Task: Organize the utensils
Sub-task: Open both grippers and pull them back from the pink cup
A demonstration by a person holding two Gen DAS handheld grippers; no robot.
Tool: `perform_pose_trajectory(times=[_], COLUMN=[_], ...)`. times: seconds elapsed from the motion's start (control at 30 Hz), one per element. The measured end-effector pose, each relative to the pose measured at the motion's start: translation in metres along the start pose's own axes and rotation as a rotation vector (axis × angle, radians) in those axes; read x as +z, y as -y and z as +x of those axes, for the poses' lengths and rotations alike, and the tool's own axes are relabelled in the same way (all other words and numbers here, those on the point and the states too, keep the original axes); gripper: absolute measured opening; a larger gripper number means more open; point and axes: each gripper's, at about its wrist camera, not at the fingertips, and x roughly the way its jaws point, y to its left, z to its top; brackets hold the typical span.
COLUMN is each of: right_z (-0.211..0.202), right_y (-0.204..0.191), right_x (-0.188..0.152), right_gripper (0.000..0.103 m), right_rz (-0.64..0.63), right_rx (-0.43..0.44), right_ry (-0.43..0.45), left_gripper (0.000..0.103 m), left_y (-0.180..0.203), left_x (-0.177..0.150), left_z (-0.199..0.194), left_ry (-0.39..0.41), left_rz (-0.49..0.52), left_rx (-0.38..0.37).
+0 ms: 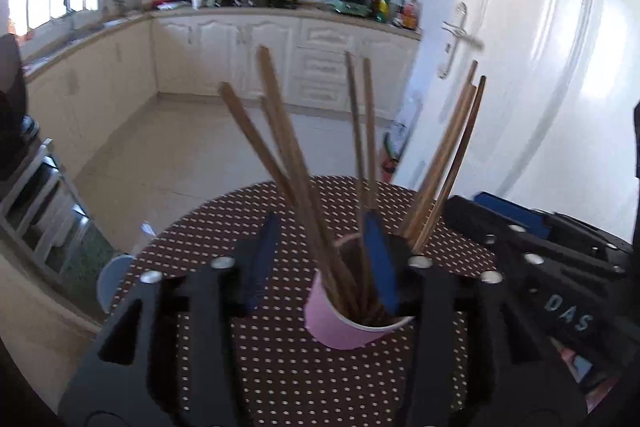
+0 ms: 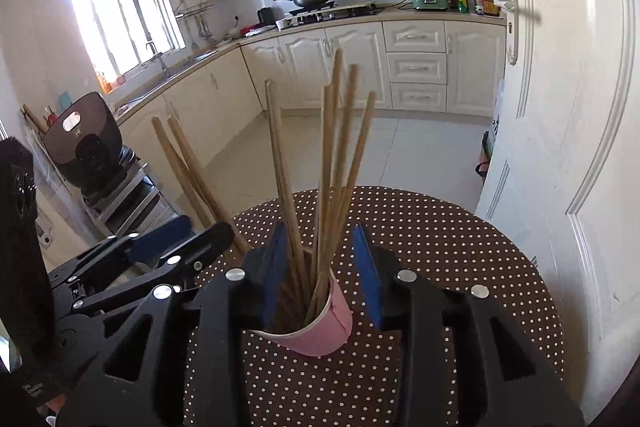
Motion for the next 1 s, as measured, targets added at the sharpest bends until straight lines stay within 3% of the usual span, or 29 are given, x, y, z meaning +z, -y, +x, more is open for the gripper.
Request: perform_pose_trajectory(times=[0.07, 0.53, 1.0], right_z=[-0.003, -0.029, -0.067], right_y=[0.002, 0.006, 0.0], right_x=[0.0, -0.012, -0.043], right_gripper=[0.042, 0.046, 0.073], right_rz=[0.006, 0.002, 0.006], right_rx=[0.01, -0.007, -0.012], right_ry=[-0.001, 0.023, 0.095], left_gripper=[0.051, 0.057, 0.072], left_y=[0.0, 0.002, 0.006], left_x=[-0.001, -0.01, -0.04], left_z=[-0.005, -0.023, -0.061], left_ry=[0.004, 0.013, 0.065], left_rz=[0.01, 0.02, 0.048], left_rx=[0.007, 0.032, 0.08])
